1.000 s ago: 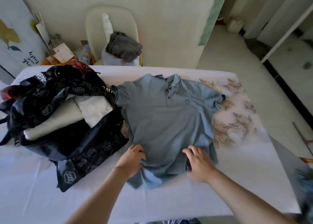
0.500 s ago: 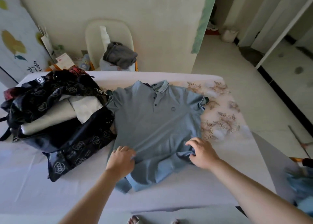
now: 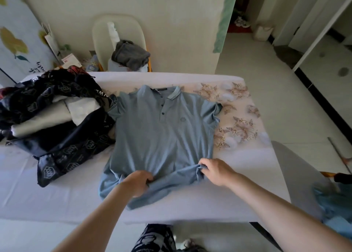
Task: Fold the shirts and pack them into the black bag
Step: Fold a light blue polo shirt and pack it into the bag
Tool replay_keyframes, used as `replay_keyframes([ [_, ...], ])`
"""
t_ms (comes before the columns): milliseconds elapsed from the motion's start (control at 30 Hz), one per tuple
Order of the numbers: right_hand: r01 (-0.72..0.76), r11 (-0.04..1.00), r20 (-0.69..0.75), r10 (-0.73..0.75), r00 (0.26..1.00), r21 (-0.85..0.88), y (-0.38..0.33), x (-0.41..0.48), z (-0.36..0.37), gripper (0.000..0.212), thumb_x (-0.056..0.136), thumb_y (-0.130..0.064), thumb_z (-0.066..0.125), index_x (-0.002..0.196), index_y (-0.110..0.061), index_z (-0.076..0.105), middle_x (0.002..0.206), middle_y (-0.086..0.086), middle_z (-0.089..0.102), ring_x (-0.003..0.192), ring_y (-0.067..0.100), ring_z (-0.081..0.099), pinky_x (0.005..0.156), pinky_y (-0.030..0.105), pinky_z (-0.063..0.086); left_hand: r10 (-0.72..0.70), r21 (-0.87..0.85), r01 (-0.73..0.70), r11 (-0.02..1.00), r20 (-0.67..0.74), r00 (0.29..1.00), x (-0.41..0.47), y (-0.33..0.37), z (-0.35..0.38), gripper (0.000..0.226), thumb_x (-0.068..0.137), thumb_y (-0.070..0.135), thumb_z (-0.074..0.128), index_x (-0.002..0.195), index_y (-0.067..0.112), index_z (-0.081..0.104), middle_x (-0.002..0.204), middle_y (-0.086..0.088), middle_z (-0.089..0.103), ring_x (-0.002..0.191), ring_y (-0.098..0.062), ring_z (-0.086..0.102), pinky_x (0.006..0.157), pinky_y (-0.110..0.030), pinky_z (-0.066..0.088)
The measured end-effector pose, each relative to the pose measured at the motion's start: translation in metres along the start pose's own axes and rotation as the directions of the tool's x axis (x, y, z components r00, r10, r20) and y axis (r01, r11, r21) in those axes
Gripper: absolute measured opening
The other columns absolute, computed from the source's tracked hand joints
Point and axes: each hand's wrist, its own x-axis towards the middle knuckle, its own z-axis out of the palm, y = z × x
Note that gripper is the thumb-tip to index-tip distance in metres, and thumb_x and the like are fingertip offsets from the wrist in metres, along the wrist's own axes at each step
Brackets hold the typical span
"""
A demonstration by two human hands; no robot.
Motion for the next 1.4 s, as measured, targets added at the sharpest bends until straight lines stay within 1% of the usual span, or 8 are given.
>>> replay_keyframes([
  [200, -0.134, 0.961, 0.081, 0.117, 0.99, 0.241, -0.009, 0.023, -0.062, 0.024, 0.091, -0.014, 0.05, 0.068, -0.018, 0.044, 0.065, -0.001, 0.053, 0.065, 0.016, 0.048, 0.06, 0.034, 0.031, 0.056, 0.038, -0.07, 0.997, 0.285, 0.957, 0.001, 0.037, -0.084, 0.02, 0.082, 0.013, 0.059, 0.1, 0.018, 0.061, 0.099, -0.008, 0.064, 0.085, -0.025, 0.061, 0.065, -0.032, 0.051],
  [333, -0.203, 0.878, -0.116, 0.278, 0.954, 0.432, -0.011, 0.065, -0.1, 0.014, 0.092, -0.013, 0.052, 0.081, -0.02, 0.057, 0.076, -0.001, 0.062, 0.072, 0.016, 0.057, 0.059, 0.027, 0.039, -0.001, -0.173, -0.024, 0.985, -0.143, 0.99, 0.038, 0.035, -0.136, 0.029, 0.084, 0.004, 0.051, 0.107, 0.015, 0.066, 0.107, -0.009, 0.067, 0.097, -0.027, 0.063, 0.079, -0.031, 0.05],
  [433, -0.202, 0.826, -0.33, 0.417, 0.847, 0.526, -0.011, 0.101, -0.124, 0.035, 0.097, -0.028, 0.056, 0.131, -0.023, 0.051, 0.117, -0.001, 0.061, 0.102, 0.023, 0.06, 0.082, 0.033, 0.048, -0.176, -0.429, -0.113, 0.896, -0.576, 0.798, 0.063, 0.038, -0.168, 0.034, 0.09, 0.008, 0.052, 0.121, 0.018, 0.06, 0.119, -0.008, 0.06, 0.107, -0.032, 0.06, 0.084, -0.037, 0.05],
  [667, -0.091, 0.995, -0.206, 0.079, 0.975, -0.047, -0.002, 0.132, -0.082, 0.054, 0.093, -0.023, 0.058, 0.145, -0.019, 0.043, 0.152, 0.004, 0.041, 0.141, 0.023, 0.036, 0.114, 0.044, 0.031, 0.122, -0.225, -0.238, 0.945, -0.432, 0.894, 0.076, 0.048, -0.136, 0.039, 0.084, 0.025, 0.069, 0.121, 0.035, 0.063, 0.132, 0.005, 0.05, 0.127, -0.02, 0.045, 0.104, -0.033, 0.039],
  [833, 0.056, 0.96, -0.118, -0.091, 0.989, -0.273, 0.003, 0.145, -0.054, 0.065, 0.09, 0.001, 0.044, 0.149, -0.025, 0.041, 0.162, 0.002, 0.026, 0.147, 0.021, 0.028, 0.114, 0.036, 0.029, 0.13, 0.108, -0.119, 0.987, -0.101, 0.986, 0.086, 0.039, -0.093, 0.108, 0.072, 0.056, 0.075, 0.154, 0.046, 0.004, 0.161, 0.005, 0.008, 0.147, -0.026, 0.014, 0.115, -0.047, 0.027],
  [1067, 0.056, 0.81, -0.074, -0.121, 0.99, -0.584, 0.017, 0.178, -0.063, 0.066, 0.09, 0.0, 0.052, 0.151, -0.024, 0.038, 0.148, 0.011, 0.039, 0.13, 0.033, 0.042, 0.107, 0.042, 0.039, 0.139, 0.059, -0.126, 0.99, -0.462, 0.876, 0.114, 0.031, -0.095, 0.025, 0.092, 0.03, 0.053, 0.112, 0.033, 0.069, 0.115, 0.007, 0.061, 0.115, -0.02, 0.053, 0.091, -0.032, 0.042],
  [1267, -0.185, 0.983, -0.363, 0.177, 0.915, 0.013, 0.024, 0.204, -0.089, 0.013, 0.099, -0.028, 0.051, 0.091, -0.021, 0.058, 0.092, -0.002, 0.064, 0.079, 0.026, 0.063, 0.066, 0.038, 0.052, -0.311, -0.449, -0.125, 0.885, -0.769, 0.558, 0.117, 0.002, -0.165, 0.007, 0.085, 0.016, 0.059, 0.084, 0.014, 0.066, 0.092, -0.005, 0.059, 0.083, -0.025, 0.052, 0.074, -0.033, 0.045],
  [1400, -0.308, 0.631, -0.344, 0.696, 0.63, 0.712, 0.035, 0.241, -0.122, 0.018, 0.091, -0.041, 0.051, 0.093, -0.023, 0.05, 0.09, 0.009, 0.07, 0.07, 0.031, 0.07, 0.067, 0.047, 0.06, -0.759, -0.876, 0.044, 0.48, -0.39, 0.522, 0.131, -0.041, -0.216, 0.022, 0.095, 0.018, 0.046, 0.109, 0.008, 0.06, 0.109, -0.013, 0.065, 0.097, -0.035, 0.059, 0.08, -0.034, 0.043],
])
